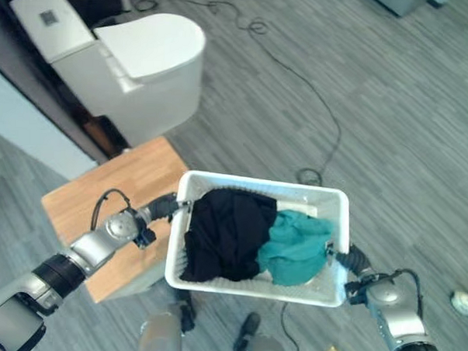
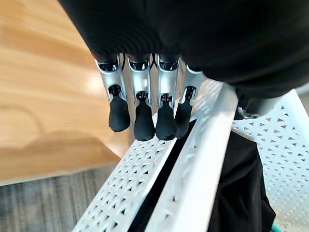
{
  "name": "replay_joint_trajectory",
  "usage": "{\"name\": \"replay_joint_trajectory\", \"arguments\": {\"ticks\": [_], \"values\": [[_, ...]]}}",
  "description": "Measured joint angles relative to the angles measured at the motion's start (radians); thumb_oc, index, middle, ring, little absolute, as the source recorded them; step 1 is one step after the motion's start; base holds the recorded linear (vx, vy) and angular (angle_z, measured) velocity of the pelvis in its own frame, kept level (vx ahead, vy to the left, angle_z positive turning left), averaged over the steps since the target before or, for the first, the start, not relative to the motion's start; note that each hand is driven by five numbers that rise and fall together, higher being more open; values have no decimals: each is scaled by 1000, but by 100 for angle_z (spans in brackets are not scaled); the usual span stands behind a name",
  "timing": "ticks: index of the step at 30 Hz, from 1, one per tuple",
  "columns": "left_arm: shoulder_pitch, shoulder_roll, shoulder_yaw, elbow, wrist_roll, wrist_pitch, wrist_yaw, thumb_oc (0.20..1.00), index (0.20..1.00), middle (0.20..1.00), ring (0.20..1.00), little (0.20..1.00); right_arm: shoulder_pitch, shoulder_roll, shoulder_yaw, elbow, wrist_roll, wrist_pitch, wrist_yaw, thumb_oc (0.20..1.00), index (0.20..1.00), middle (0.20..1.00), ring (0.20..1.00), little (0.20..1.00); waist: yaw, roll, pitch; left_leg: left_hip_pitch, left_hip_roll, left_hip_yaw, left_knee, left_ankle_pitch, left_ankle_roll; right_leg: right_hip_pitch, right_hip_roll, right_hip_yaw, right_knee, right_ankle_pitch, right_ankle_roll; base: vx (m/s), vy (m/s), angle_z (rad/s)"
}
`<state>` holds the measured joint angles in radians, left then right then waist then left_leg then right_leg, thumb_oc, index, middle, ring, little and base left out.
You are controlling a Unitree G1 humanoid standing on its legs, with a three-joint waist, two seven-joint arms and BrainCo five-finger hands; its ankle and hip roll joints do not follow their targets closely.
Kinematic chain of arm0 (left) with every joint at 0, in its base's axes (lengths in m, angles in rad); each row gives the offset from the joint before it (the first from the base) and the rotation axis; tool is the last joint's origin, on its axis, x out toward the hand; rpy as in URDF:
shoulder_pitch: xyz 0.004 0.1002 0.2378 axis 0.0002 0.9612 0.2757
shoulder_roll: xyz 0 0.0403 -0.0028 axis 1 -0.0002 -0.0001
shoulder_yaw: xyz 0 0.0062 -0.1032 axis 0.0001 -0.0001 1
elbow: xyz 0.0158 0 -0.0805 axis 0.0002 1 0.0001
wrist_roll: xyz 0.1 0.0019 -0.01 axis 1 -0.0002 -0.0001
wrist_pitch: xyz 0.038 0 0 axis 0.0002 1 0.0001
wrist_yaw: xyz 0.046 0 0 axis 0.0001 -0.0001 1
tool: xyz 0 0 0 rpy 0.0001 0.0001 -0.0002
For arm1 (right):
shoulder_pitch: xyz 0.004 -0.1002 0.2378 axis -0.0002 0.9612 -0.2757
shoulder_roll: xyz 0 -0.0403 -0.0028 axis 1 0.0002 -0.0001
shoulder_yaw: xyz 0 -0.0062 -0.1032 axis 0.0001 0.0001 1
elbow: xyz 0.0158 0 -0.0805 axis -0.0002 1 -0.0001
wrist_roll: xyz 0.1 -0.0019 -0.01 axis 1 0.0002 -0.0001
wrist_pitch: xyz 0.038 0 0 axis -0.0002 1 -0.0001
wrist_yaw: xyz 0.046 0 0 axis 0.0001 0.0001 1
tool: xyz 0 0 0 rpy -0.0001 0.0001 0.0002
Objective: Grab the laundry basket,head to the washer,open it,put in the laundry and shut it.
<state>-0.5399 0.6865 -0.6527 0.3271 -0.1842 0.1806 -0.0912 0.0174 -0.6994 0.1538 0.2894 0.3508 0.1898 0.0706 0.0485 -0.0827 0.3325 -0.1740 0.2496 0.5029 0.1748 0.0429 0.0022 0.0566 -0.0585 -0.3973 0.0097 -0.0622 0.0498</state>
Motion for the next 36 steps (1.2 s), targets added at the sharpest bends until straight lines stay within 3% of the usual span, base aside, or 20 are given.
{"name": "replay_joint_trajectory", "arguments": {"ticks": [8,9,10,11,12,14,15,16,18,26,36], "values": [[-61,-110,-37,108,21,1,8,200,200,200,200,200,28,4,-16,61,29,-21,-5,200,200,200,200,200,-57,22,5,34,44,-23,-49,72,-58,2,55,40,-23,32,-46,-147,-104,-25],[-85,-138,-38,153,29,0,13,200,200,200,200,200,19,5,-14,82,41,-29,-5,200,200,200,200,200,-35,27,10,29,51,-136,-38,102,-102,-48,56,72,20,35,-54,-246,-84,-83],[-86,-143,-35,164,29,0,26,200,200,200,200,200,5,6,-13,88,43,-29,-6,200,200,200,200,200,-17,25,13,25,39,-232,-22,103,-103,-72,59,95,49,39,-61,-193,-72,-112],[-83,-139,-32,161,29,-1,32,200,200,200,200,200,-5,11,-14,90,47,-30,-10,200,200,200,200,200,-5,16,22,13,7,-378,18,94,-107,-85,46,136,70,36,-70,-31,-36,-108],[-75,-140,-24,162,29,-2,39,200,200,200,200,200,-13,16,-14,84,47,-29,-19,200,200,200,200,200,4,1,34,-4,-91,-583,73,1,-150,-92,3,172,76,45,-73,-4,14,-87],[-74,-143,-24,157,29,-3,40,200,200,200,200,200,-18,26,-11,102,49,-27,-20,200,200,200,200,200,-2,5,35,18,-163,-609,78,-36,-131,-92,4,206,72,58,-66,0,31,-63],[-72,-142,-23,158,29,-3,43,200,200,200,200,200,-28,38,-11,115,50,-26,-23,200,200,200,200,200,2,10,34,37,-179,-605,63,-47,-110,-89,12,223,66,65,-64,-49,130,-40],[-89,-141,-21,161,29,-3,47,200,200,200,200,200,-19,58,-15,119,69,-33,-26,200,200,200,200,200,-23,26,32,52,-174,-549,-3,-83,-62,-94,39,214,53,75,-52,-67,167,-27],[-97,-141,-16,172,37,-2,69,200,200,200,200,200,-27,114,-33,140,71,-32,-35,200,200,200,200,200,-6,-4,41,52,-191,-514,-34,-65,-62,-134,25,248,41,92,-41,-56,126,-44],[-87,-118,4,177,39,0,72,200,200,200,200,200,-17,174,0,161,87,-30,-25,200,200,200,200,200,-10,14,49,49,-222,-464,-64,-42,-31,-140,-13,264,-5,148,-3,-35,32,-17],[-68,-104,51,161,38,-4,75,200,200,200,200,200,-63,166,6,162,87,-30,-25,200,200,200,200,200,-5,14,50,92,-203,-440,-101,-38,-32,-84,11,278,-92,186,-12,-5,-66,-8]]}}
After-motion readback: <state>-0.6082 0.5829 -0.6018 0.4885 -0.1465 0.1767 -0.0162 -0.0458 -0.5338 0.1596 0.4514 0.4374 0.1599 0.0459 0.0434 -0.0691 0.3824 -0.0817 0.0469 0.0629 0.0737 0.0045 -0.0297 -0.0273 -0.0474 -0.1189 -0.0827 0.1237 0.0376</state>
